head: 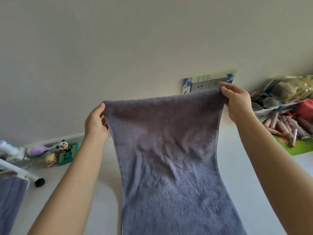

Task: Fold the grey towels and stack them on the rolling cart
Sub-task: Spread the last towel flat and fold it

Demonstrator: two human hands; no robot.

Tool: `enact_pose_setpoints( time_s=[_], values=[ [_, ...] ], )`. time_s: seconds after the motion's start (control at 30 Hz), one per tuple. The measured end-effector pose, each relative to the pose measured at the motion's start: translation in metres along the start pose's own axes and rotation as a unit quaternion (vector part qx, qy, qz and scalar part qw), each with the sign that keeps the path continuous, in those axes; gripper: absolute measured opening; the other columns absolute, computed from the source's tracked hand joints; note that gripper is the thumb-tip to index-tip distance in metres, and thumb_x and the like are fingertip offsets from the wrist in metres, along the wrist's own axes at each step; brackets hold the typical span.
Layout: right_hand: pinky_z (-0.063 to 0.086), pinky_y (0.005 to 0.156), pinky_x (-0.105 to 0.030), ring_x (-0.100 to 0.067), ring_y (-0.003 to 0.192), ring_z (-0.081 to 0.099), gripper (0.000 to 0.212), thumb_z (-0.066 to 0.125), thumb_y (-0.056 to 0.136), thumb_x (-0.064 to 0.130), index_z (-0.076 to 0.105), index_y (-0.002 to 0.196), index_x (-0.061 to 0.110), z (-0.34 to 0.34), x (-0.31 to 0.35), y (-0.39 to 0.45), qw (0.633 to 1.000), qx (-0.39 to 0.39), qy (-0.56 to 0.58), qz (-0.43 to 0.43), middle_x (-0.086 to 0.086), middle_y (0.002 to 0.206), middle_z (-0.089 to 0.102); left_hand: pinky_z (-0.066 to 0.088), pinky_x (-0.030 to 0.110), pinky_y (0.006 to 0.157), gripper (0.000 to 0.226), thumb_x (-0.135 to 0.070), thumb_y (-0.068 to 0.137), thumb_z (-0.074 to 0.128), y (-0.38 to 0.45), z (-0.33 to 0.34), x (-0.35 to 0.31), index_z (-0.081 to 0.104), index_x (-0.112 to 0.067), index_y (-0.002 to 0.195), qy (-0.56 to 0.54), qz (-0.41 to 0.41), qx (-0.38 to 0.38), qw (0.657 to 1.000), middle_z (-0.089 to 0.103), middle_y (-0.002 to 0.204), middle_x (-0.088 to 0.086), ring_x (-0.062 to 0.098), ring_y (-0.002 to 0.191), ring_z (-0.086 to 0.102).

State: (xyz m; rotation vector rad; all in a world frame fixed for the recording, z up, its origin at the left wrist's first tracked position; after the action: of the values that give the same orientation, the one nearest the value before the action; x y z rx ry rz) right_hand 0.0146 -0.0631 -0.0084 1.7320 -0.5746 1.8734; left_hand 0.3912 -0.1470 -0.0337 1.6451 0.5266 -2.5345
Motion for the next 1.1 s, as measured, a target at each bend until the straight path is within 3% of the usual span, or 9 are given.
enact_pose_setpoints(
  time_s=[0.17,0.33,0.43,0.53,0.73,0.83,0.9,0.97,1.1],
  values=[
    [0.043,0.08,-0.022,-0.008,0.085,0.053,0.023,0.055,0.091,0.005,0.066,0.11,0.012,0.013,-0.004,0.014,0.998,0.041,0.002,0.038,0.004,0.089,0.063,0.051,0.016,0.062,0.041,-0.004,0.095,0.044,0.011,0.004,0.001,0.07,-0.016,0.065,-0.03,0.039,0.094,0.994,0.069,0.067,-0.003,0.007,0.062,0.065],
    [0.041,0.078,-0.019,-0.015,0.095,0.054,0.039,0.057,0.088,0.0,0.058,0.126,0.009,0.033,-0.012,0.044,0.996,0.081,0.006,0.023,0.0,0.098,0.061,0.052,0.028,0.08,0.025,0.005,0.088,0.05,0.04,0.013,0.003,0.056,-0.008,0.109,0.071,0.098,0.073,0.99,0.065,0.097,0.007,0.017,0.085,0.063],
    [0.043,0.095,-0.036,-0.026,0.117,0.05,0.058,0.06,0.089,0.014,0.037,0.141,0.028,0.052,-0.029,0.064,0.955,0.178,-0.235,-0.013,-0.008,0.13,0.052,0.049,0.041,0.095,0.044,-0.002,0.084,0.057,0.059,0.02,0.018,0.052,-0.007,0.127,0.239,0.083,0.034,0.967,0.063,0.12,0.01,0.025,0.105,0.061],
    [0.034,0.106,-0.046,-0.037,0.126,0.041,0.063,0.056,0.089,0.026,0.028,0.145,0.028,0.058,-0.062,0.057,0.836,0.163,-0.521,-0.059,-0.013,0.141,0.045,0.042,0.034,0.099,0.056,-0.013,0.08,0.06,0.049,0.013,0.052,0.047,-0.008,0.134,0.393,0.058,-0.005,0.918,0.055,0.131,0.01,0.027,0.117,0.054],
    [0.027,0.108,-0.038,-0.027,0.131,0.034,0.043,0.052,0.092,0.028,0.047,0.135,0.025,0.033,-0.151,-0.045,0.758,0.287,-0.585,-0.029,-0.004,0.141,0.044,0.031,0.028,0.103,0.042,-0.012,0.09,0.055,-0.031,-0.031,0.149,0.052,-0.012,0.132,0.572,0.087,0.094,0.81,0.047,0.139,0.009,0.024,0.129,0.044],
    [0.017,0.113,-0.039,-0.025,0.139,0.022,0.051,0.042,0.096,0.041,0.032,0.144,0.028,0.013,-0.188,-0.096,0.723,0.322,-0.611,-0.01,-0.001,0.153,0.026,0.011,0.035,0.116,0.047,-0.031,0.096,0.046,-0.068,-0.057,0.198,0.04,-0.024,0.143,0.677,0.108,0.178,0.706,0.023,0.155,0.005,0.021,0.143,0.021],
    [0.006,0.115,-0.037,-0.024,0.144,0.01,0.056,0.029,0.098,0.052,0.018,0.149,0.032,-0.007,-0.214,-0.129,0.704,0.322,-0.632,-0.023,-0.001,0.158,0.012,-0.006,0.045,0.115,0.06,-0.048,0.096,0.032,-0.091,-0.082,0.224,0.011,-0.033,0.15,0.749,0.109,0.235,0.61,0.002,0.159,0.003,0.024,0.146,0.002],
    [0.002,0.114,-0.035,-0.025,0.141,0.015,0.059,0.015,0.096,0.059,0.021,0.147,0.03,-0.03,-0.23,-0.157,0.695,0.312,-0.645,-0.051,-0.007,0.154,0.027,-0.001,0.052,0.111,0.073,-0.057,0.09,0.028,-0.109,-0.105,0.237,-0.004,-0.031,0.149,0.779,0.155,0.256,0.552,0.015,0.157,0.011,0.033,0.143,0.011],
    [0.004,0.114,-0.036,-0.024,0.136,0.024,0.059,0.012,0.095,0.06,0.019,0.148,0.034,-0.058,-0.234,-0.182,0.693,0.3,-0.654,-0.036,-0.007,0.146,0.042,0.006,0.053,0.111,0.075,-0.053,0.085,0.04,-0.13,-0.12,0.238,0.018,-0.024,0.15,0.761,0.209,0.264,0.555,0.032,0.149,0.021,0.038,0.137,0.026]
  ],
)
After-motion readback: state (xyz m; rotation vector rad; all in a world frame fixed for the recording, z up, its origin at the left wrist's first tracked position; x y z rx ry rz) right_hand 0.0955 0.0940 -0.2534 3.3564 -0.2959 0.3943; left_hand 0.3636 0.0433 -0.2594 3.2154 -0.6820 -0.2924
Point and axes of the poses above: each hand's wrist, its own y-axis towards the middle knuckle, its own z-axis out of the palm, x = y × z, the point moved 1 cm from there along y, towards the middle knuckle
